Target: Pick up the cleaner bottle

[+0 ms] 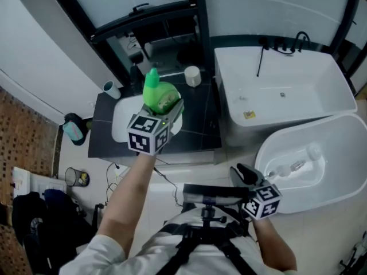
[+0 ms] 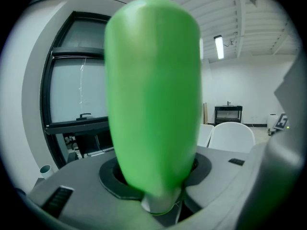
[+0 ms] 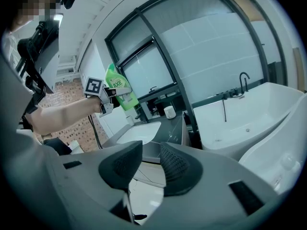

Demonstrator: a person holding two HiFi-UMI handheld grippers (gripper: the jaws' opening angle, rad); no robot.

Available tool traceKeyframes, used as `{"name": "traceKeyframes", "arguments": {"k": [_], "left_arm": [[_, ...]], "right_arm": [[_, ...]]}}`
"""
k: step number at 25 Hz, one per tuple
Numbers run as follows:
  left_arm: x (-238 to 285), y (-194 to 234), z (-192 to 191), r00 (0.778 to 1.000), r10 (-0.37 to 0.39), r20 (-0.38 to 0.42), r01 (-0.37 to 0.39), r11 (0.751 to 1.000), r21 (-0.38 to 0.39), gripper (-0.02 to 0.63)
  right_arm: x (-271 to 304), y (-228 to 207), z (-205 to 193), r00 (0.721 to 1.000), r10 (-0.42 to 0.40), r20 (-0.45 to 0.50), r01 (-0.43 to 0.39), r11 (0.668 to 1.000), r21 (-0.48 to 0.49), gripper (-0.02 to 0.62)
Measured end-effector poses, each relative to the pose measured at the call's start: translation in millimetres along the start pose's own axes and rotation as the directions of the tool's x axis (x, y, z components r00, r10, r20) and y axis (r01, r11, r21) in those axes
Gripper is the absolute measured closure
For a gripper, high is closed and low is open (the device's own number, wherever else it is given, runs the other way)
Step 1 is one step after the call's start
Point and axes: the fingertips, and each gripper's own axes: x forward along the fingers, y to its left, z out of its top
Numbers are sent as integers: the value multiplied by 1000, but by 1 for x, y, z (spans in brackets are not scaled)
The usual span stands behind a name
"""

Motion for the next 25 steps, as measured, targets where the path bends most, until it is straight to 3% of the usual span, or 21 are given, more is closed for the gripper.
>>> {"name": "traceKeyframes", "arguments": {"k": [25], "left_arm": [[-89, 37, -26, 993, 113, -27, -115, 990, -78, 428]], "right_arm": [[25, 36, 14, 998, 63, -20, -64, 995, -70, 480]]}}
